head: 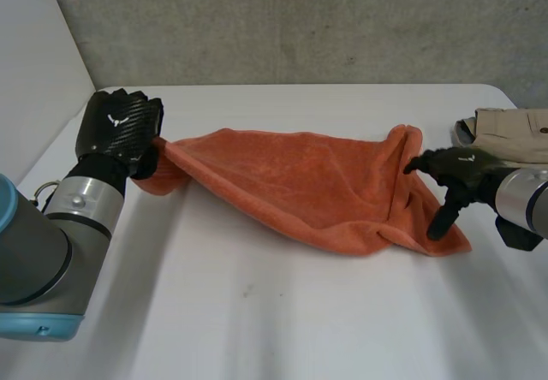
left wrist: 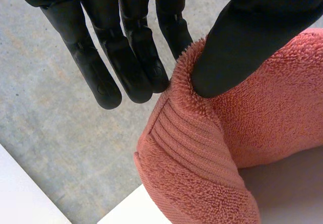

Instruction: Fold the laundry.

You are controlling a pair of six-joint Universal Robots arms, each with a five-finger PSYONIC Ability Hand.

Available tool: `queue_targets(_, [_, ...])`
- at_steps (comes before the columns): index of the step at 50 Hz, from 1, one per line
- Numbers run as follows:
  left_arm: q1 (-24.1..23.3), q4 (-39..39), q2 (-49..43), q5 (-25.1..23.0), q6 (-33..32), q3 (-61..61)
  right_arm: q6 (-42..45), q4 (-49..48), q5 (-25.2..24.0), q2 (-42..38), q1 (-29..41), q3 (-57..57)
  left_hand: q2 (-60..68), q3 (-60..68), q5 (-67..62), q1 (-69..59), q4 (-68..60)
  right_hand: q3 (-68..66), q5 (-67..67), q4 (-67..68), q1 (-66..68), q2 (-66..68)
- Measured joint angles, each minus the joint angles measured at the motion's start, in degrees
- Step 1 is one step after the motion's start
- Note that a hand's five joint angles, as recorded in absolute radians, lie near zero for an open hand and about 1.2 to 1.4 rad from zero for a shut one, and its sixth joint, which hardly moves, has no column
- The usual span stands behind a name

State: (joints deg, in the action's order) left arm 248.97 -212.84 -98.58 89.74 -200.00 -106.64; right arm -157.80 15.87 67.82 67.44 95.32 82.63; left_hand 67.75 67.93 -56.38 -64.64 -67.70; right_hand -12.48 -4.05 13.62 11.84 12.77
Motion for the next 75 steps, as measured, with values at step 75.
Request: queue_targets(75, [0.9,0.4,0.3,0.0,0.1,-0.2,-13.9,-15.7,3.4,-14.4,7.0,1.7,-0.6,-0.7,0.0,0.0,0.5,-19.4,-17.0,18.1,15.1,18.4])
